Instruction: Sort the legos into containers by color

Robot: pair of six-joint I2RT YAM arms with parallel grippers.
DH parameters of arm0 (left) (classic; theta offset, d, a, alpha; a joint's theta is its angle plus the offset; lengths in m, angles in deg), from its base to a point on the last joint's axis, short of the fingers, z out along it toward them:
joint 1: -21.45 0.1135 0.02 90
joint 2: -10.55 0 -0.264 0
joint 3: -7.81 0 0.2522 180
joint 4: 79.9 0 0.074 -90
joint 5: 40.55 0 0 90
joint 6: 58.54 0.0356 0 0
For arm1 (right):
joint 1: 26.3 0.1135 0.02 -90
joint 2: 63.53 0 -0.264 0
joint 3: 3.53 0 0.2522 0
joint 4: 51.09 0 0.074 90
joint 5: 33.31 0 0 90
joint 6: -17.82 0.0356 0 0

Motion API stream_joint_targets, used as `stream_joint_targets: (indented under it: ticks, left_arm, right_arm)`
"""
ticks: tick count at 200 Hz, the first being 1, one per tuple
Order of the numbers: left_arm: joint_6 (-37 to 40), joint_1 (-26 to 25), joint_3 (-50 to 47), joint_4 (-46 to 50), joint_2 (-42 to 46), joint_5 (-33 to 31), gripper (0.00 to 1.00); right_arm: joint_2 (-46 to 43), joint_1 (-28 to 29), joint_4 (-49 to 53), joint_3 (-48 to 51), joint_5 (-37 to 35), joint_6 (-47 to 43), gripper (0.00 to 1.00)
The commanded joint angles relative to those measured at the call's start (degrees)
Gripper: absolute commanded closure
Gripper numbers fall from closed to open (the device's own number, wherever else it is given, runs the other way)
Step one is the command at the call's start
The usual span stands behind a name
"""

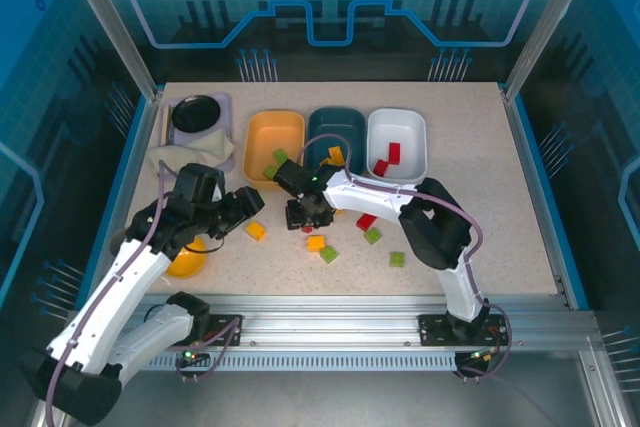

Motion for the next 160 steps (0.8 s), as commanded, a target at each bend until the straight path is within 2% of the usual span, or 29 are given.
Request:
stream_joint_targets:
  ticks: [1, 58, 101, 125, 160]
  left_arm:
    - [-0.1, -0.2, -0.1, 0.9, 1.0, 1.6, 0.25]
    - [1.0, -0.2, 0.7, 2.1, 1.3, 2.2, 0.25]
    - [1.4, -0.2, 0.5, 2.2, 1.5, 2.9, 0.26]
    - [1.6, -0.2, 0.2, 1.4, 1.6, 4.2, 0.26]
    - [1.7, -2.0, 1.0, -4.3, -0.6, 8.7, 0.27]
  right_arm:
    - [2.3, 0.2, 5.5, -2.4, -2.1, 3.7, 0.49]
    - [5.4, 0.2, 4.1, -4.2, -2.7, 5.1, 0.57]
    - [5.0, 0.4, 4.4, -4.7, -2.7, 4.0, 0.68]
    - [1.2, 0.6, 5.1, -3.0, -3.6, 2.6, 0.73]
    - [-10.3, 0.2, 8.0, 1.0, -8.3, -0.6, 0.75]
